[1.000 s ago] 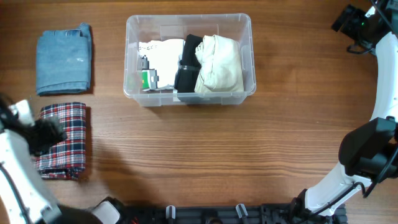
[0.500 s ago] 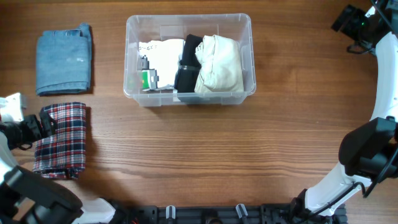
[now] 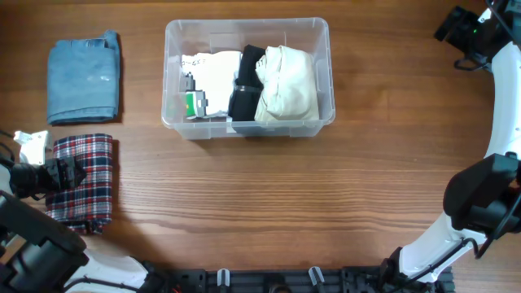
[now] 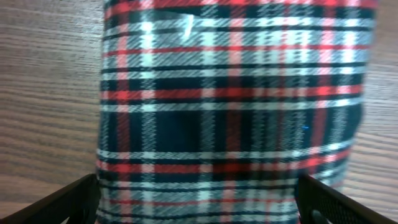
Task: Pack container
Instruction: 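Grasp the plaid shirt edge with the left gripper and lift it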
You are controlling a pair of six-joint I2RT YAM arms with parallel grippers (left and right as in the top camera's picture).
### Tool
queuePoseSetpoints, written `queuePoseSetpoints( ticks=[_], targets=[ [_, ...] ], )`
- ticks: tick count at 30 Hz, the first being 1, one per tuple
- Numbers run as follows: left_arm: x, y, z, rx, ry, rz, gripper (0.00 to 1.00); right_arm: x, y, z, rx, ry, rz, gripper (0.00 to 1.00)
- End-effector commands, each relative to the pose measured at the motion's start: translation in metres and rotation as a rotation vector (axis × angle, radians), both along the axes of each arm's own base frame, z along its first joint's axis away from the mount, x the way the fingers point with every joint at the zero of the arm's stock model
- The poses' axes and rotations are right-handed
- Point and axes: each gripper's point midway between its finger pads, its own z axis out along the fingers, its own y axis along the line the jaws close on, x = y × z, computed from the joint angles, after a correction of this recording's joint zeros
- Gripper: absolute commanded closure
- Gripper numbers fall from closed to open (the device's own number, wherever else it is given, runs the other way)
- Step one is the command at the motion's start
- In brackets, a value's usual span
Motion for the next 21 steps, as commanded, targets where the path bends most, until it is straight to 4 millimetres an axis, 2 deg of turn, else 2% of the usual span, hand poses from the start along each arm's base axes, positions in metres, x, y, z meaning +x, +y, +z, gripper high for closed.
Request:
queuePoseSetpoints(
  ticks=[1, 6, 12, 17, 21],
  targets=[
    [0.0, 0.014, -0.002, 0.044, 0.011, -0.012, 0.0, -0.002, -0.001, 0.004, -0.01, -0.006, -0.006, 0.0],
    [-0.004, 0.018, -0.016, 0.032, 0.042, -0.001, 0.0, -0.002, 0.0, 0.004, -0.009, -0.006, -0.005, 0.0],
    [0.0, 0.007, -0.034, -0.052, 0.032, -0.006, 0.0, -0.002, 0.0, 0.004, -0.009, -0.006, -0.005, 0.0],
    [0.01, -0.009, -0.029, -0.144, -0.038, -0.006, 0.0, -0.002, -0.001, 0.004, -0.01, -0.006, -0.005, 0.0],
    [0.017, -0.032, -0.021, -0.266, -0.093, -0.006, 0.0, -0.002, 0.0, 0.004, -0.009, -0.006, -0.005, 0.0]
  ],
)
